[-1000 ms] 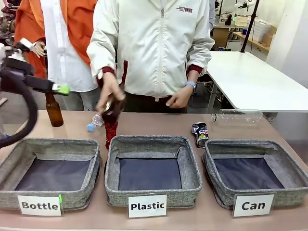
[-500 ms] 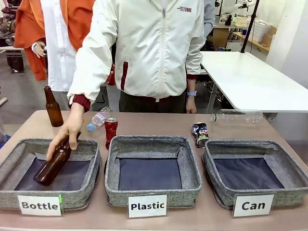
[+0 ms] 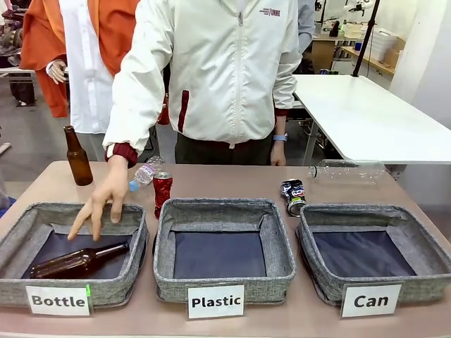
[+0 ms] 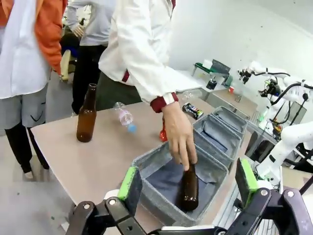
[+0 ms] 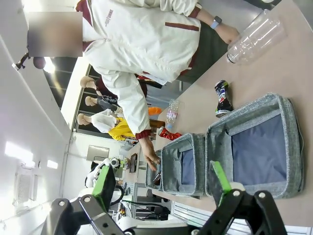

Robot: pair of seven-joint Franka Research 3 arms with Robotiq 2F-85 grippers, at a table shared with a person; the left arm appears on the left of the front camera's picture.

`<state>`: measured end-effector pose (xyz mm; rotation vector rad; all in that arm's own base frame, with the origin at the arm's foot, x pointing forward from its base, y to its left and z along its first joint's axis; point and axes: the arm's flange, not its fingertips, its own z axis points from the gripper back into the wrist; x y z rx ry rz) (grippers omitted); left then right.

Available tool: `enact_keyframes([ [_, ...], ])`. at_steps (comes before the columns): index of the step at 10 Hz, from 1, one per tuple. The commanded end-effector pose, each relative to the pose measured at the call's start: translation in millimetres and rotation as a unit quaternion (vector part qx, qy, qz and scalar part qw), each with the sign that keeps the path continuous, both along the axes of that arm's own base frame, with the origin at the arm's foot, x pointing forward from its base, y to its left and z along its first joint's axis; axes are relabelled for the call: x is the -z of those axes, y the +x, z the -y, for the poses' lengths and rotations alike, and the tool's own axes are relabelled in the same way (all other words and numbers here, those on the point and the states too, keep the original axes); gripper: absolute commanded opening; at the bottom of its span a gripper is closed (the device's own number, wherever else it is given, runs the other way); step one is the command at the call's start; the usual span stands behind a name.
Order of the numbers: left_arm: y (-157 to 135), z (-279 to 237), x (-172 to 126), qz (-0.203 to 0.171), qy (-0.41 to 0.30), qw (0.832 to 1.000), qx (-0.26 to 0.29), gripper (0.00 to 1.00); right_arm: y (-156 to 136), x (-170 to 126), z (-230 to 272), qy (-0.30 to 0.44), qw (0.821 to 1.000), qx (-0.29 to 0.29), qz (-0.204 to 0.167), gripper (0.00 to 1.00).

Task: Sort the can waste into the basket.
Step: Pick up the can waste from the table and place it in the right Fabric basket.

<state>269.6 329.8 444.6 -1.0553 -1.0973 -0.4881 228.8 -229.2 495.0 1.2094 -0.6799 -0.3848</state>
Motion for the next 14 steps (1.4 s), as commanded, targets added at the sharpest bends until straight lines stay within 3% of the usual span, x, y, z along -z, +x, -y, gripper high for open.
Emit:
enact_keyframes([
  [1,6.5,5.6,-9.6,0.02,-0.005,1.0,0.009,1.0,2.1,-2.1,1.8,0.002,1.0,0.001,0.019,1.0],
  [3,20.1,30.1,-18.1,0.015,0.008,1.0,0.006,1.0,2.1,-2.1,1.8,0.002,1.0,0.001,0.019,1.0],
  [4,31.5,54.6,-22.4,0.001,0.015,1.0,-0.009,1.0,2.1,-2.1,1.8,0.002,1.0,0.001,0.019,1.0],
  [5,42.9,87.2,-28.5,-0.017,0.032,0.998,-0.058,1.0,2.1,-2.1,1.8,0.002,1.0,0.001,0.019,1.0],
  [6,57.3,124.7,-32.7,-0.019,0.062,0.996,-0.054,1.0,2.1,-2.1,1.8,0.002,1.0,0.001,0.019,1.0],
  [8,95.1,200.4,-38.3,-0.03,0.154,0.987,0.029,1.0,2.1,-2.1,1.8,0.002,1.0,0.001,0.019,1.0],
  [9,114.9,231.1,-37.3,-0.033,0.184,0.981,0.042,1.0,2.1,-2.1,1.8,0.002,1.0,0.001,0.019,1.0],
  [10,133.3,262.6,-32.8,-0.019,0.209,0.977,0.03,1.0,2.1,-2.1,1.8,0.002,1.0,0.001,0.019,1.0],
  [13,172.1,346.6,-10.7,0.067,0.245,0.966,0.049,1.0,2.1,-2.1,1.8,0.002,1.0,0.001,0.019,1.0],
  [14,177.9,367.9,-0.4,0.081,0.27,0.953,0.11,1.0,2.1,-2.1,1.8,0.002,1.0,0.001,0.019,1.0],
])
